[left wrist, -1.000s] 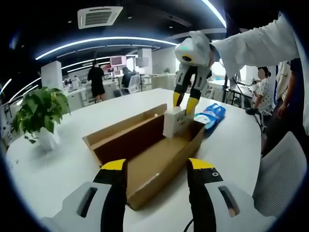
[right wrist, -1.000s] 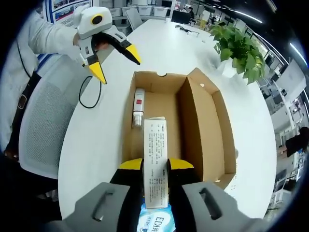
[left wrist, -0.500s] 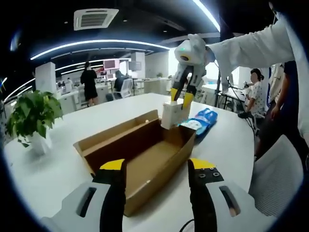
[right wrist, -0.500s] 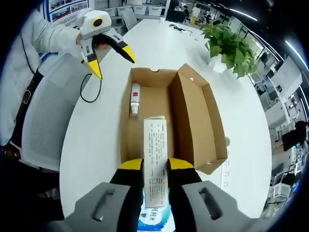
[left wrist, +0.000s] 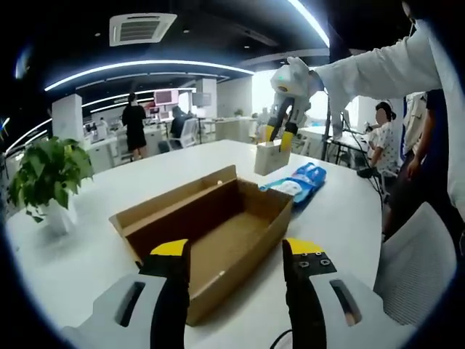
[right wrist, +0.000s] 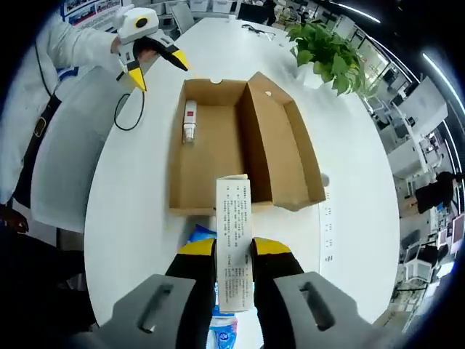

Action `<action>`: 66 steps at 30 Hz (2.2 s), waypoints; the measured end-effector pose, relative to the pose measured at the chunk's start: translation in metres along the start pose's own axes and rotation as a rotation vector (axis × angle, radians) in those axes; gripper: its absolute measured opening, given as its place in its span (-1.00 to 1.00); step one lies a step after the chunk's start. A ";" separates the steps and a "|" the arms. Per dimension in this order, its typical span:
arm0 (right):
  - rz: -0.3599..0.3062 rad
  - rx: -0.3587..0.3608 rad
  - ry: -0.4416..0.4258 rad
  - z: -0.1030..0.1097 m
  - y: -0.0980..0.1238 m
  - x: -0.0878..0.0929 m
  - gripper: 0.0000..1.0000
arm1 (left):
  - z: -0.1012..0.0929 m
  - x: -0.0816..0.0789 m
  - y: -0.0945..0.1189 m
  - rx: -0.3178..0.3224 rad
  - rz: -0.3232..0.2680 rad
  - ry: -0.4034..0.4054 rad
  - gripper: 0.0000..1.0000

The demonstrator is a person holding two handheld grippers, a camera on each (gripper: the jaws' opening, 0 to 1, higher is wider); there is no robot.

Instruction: Operate the shoe box by opening the lid, removing the specified soft item, and placing it in the target area until the item is outside and the box remains undamaged.

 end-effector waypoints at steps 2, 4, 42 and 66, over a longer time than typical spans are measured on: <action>0.010 0.009 -0.014 -0.003 0.003 0.010 -0.69 | 0.000 0.000 0.000 -0.002 -0.001 -0.001 0.04; 0.019 0.015 -0.025 -0.006 0.006 0.019 -0.69 | 0.000 -0.001 0.001 -0.002 -0.001 -0.001 0.04; 0.231 0.057 -0.118 -0.001 0.016 0.190 -0.70 | -0.003 0.003 0.000 -0.034 0.026 -0.007 0.01; 0.213 0.023 -0.074 0.007 -0.014 0.221 -0.70 | -0.002 0.006 0.002 -0.066 0.050 -0.010 0.00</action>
Point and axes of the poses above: the point that each gripper's makers call its tool centre point, and the gripper's own axes: y roughly backward along the fingers, z roughly to its left, x roughly out of its underside, the point moved 7 cm from there along y, roughly backward along the fingers, and after that the axes turned 8 degrees about y, right-handed, at the moved point
